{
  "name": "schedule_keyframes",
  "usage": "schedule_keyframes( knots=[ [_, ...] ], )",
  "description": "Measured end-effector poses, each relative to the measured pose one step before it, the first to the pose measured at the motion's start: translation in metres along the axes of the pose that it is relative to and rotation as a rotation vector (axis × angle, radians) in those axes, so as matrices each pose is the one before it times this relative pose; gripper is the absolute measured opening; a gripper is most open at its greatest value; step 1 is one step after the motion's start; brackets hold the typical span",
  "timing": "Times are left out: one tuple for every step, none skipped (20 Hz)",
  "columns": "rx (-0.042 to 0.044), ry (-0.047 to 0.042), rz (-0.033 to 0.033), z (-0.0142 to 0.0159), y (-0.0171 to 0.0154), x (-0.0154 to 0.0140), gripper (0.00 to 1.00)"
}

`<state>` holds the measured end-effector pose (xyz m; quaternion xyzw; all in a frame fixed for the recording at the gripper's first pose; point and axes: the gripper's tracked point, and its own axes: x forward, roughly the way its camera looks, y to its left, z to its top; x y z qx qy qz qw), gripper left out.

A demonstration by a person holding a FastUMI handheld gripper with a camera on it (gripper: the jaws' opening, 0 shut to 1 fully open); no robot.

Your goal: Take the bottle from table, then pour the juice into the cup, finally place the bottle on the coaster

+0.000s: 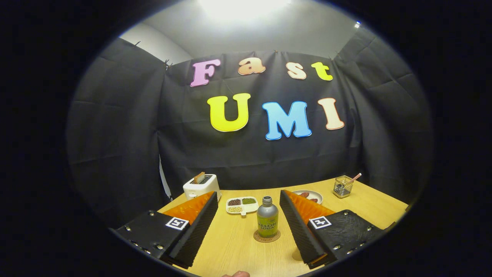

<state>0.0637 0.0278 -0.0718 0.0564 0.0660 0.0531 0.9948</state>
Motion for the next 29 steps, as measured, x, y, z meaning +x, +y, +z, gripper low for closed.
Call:
schedule_keyframes(
  knots=[
    [-0.00538,-0.00734,-0.00277,0.00457,-0.00145,-0.00183,0.98],
    [0.00139,-0.00771,0.00138,0.0036,-0.00025,-0.001,0.98],
    [0.00386,-0.00998,-0.00066,0.00373,0.00024,-0.00183,0.98],
    [0.00649,-0.00672,-0.0001,0.00261,0.00113,-0.00137,0.98],
    [0.00637,-0.0052,0.00245,0.00181,0.00096,-0.0006,0.98],
    [-0.0012,0.0008,0.00087,-0.00064,0.00046,-0.00086,0.98],
    [-0.00661,-0.00027,-0.00174,0.00079,-0.00063,-0.00079,0.98],
    [-0.00654,-0.00066,0.00304,0.00019,0.00141,-0.00136,0.98],
    [-0.00497,-0.00012,0.00292,0.00061,0.00126,-0.00172,0.98],
    [-0.00438,0.00217,0.00291,-0.0002,0.00043,-0.00074,0.98],
    [-0.00487,0.00081,0.00336,0.0001,0.00056,-0.00106,0.98],
    [-0.00522,-0.00212,0.00003,0.00126,0.00046,-0.0016,0.98],
    [-0.00254,-0.00376,0.00147,0.0018,0.00023,-0.00042,0.98],
    [0.00309,-0.00226,0.00214,-0.00004,0.00119,-0.0001,0.98],
    [0.00541,-0.00032,0.00404,-0.00021,0.00091,0.00004,0.98],
    [0.00228,-0.00081,0.00002,0.00023,-0.00008,-0.00081,0.98],
    [-0.00155,-0.00083,-0.00111,0.00151,-0.0013,0.00009,0.98],
    [-0.00271,-0.00126,-0.00168,0.00048,0.00013,-0.00054,0.98],
    [-0.00128,-0.00135,-0.00146,0.00117,-0.00017,0.0002,0.98],
    [-0.00052,-0.00138,0.00008,-0.00035,0.00066,0.00029,0.98],
    [0.00107,0.00166,-0.00185,0.00058,-0.00036,0.00058,0.98],
    [0.00169,0.00074,0.00079,-0.00142,0.00048,0.00095,0.98],
    [0.00141,0.00087,0.00015,0.00056,-0.00025,0.0011,0.98],
    [0.00121,0.0019,-0.00039,-0.00036,0.00034,-0.00069,0.98],
    [0.00244,-0.00053,-0.0003,0.00103,-0.00085,0.00041,0.98],
    [0.00383,-0.00169,0.0006,0.00115,0.00044,0.00071,0.98],
    [0.00326,-0.00487,0.00074,0.00139,0.00005,-0.00054,0.98],
    [0.00203,-0.00365,0.00123,0.00161,0.00019,-0.00014,0.98],
    [0.00002,-0.00226,-0.00021,0.00125,-0.00001,-0.0002,0.98]
  ],
)
